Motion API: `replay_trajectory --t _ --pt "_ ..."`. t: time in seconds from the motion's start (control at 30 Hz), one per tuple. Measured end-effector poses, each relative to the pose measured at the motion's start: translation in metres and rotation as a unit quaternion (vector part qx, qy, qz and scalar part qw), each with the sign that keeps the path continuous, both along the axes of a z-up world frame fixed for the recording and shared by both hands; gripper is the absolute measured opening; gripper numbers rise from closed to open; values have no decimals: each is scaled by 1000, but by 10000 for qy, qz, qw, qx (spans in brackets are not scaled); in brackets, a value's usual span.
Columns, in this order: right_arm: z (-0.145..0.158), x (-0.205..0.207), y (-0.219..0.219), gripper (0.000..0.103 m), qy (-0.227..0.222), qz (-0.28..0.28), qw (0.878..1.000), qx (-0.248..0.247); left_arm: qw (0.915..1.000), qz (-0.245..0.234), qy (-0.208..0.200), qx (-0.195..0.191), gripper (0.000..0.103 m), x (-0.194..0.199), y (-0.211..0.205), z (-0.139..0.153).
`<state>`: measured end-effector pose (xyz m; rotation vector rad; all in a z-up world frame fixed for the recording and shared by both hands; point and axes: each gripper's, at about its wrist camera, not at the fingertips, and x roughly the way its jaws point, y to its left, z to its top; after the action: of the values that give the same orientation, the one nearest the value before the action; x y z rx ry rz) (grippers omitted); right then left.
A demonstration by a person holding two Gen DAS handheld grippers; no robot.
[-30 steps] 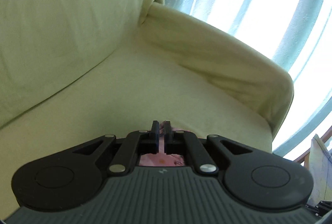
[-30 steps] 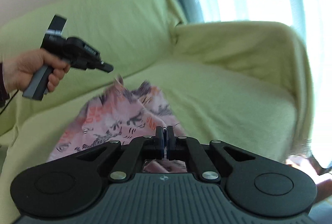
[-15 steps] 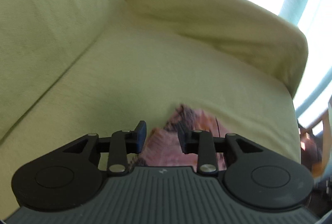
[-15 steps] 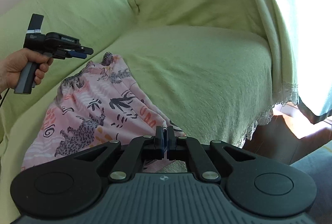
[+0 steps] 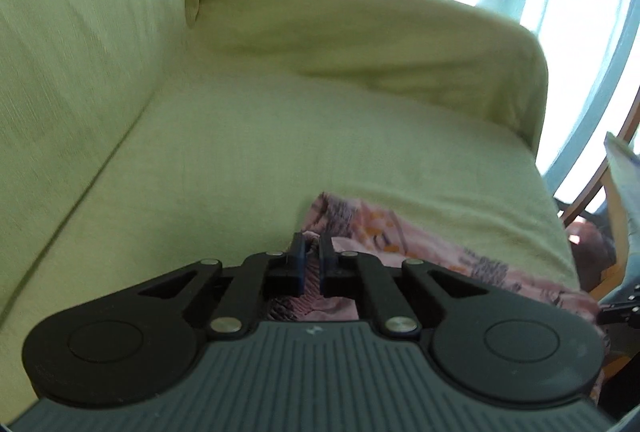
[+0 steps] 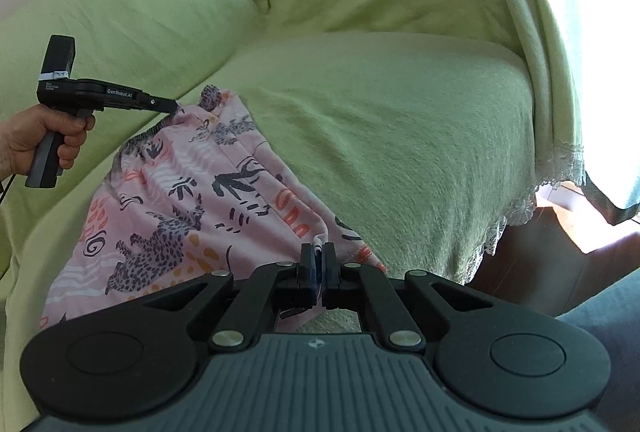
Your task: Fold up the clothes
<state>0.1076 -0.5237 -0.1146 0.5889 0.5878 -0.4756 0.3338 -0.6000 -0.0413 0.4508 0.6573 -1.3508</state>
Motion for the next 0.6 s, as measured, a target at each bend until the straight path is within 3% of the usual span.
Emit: replay_trajectory --t 0.2,0.37,0.5,0.6 --pt "8 -12 0 2 -150 -291 9993 -188 9990 -180 6 -402 3 0 -5 11" --pt "14 -22 3 1 -143 -651 9966 -483 9992 -101 84 -378 2 5 -22 -3" --pt "14 -29 3 1 -63 -769 9956 -523 9971 -293 204 -675 2 3 -27 -4" --pt "10 -28 5 2 112 -589 9970 -485 9982 -252 127 -528 2 3 -37 -12"
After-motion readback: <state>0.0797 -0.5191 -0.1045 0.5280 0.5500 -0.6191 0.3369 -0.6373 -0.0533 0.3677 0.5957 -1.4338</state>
